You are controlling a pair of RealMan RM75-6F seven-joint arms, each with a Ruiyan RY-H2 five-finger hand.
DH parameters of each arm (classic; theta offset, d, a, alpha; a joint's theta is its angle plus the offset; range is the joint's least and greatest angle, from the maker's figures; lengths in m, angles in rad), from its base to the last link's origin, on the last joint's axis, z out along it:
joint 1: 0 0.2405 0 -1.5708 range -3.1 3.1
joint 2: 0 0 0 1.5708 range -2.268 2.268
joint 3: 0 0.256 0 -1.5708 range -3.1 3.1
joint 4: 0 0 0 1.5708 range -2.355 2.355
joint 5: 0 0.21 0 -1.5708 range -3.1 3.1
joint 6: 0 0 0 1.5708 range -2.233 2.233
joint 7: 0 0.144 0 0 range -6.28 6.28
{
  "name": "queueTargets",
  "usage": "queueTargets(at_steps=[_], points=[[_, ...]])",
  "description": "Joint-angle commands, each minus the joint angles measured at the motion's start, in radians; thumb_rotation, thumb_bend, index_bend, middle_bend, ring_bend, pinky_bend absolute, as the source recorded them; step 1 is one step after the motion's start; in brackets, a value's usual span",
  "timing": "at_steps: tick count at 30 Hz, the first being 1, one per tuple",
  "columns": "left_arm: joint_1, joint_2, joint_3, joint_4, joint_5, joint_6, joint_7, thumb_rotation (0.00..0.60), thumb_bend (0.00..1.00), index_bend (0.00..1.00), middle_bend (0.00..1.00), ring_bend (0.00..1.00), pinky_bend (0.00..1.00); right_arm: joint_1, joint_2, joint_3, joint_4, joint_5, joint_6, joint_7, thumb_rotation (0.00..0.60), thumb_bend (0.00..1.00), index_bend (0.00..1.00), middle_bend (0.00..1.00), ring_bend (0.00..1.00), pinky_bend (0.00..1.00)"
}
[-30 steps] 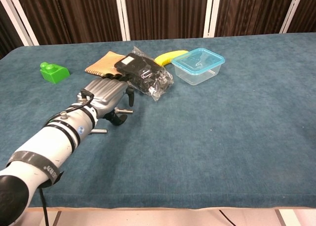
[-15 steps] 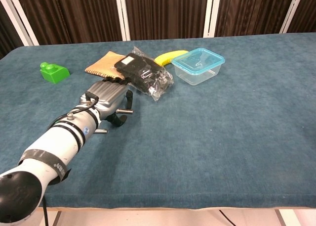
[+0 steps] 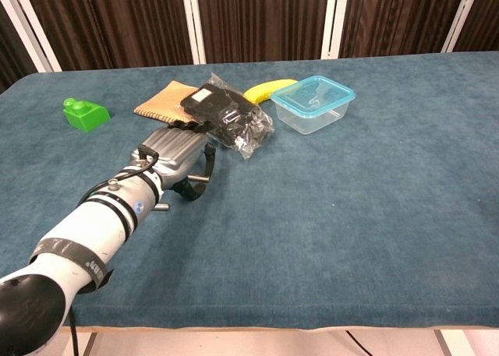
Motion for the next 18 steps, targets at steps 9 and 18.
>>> queueTargets(at_steps=[9, 18], points=[[0.005, 0.007, -0.004, -0.013, 0.031, 0.007, -0.043, 0.6, 0.39, 0.6, 0.03, 0.0, 0.0, -0.002, 0.001, 0.0, 0.004, -0.001, 0.005, 0.007, 0.6, 0.29, 0.0, 0.0, 0.0, 0.04], [0.018, 0.037, -0.011, -0.047, 0.054, 0.029, -0.066, 0.6, 0.4, 0.61, 0.04, 0.0, 0.0, -0.003, -0.001, 0.0, 0.006, -0.003, 0.008, 0.005, 0.6, 0.29, 0.0, 0.0, 0.0, 0.04]])
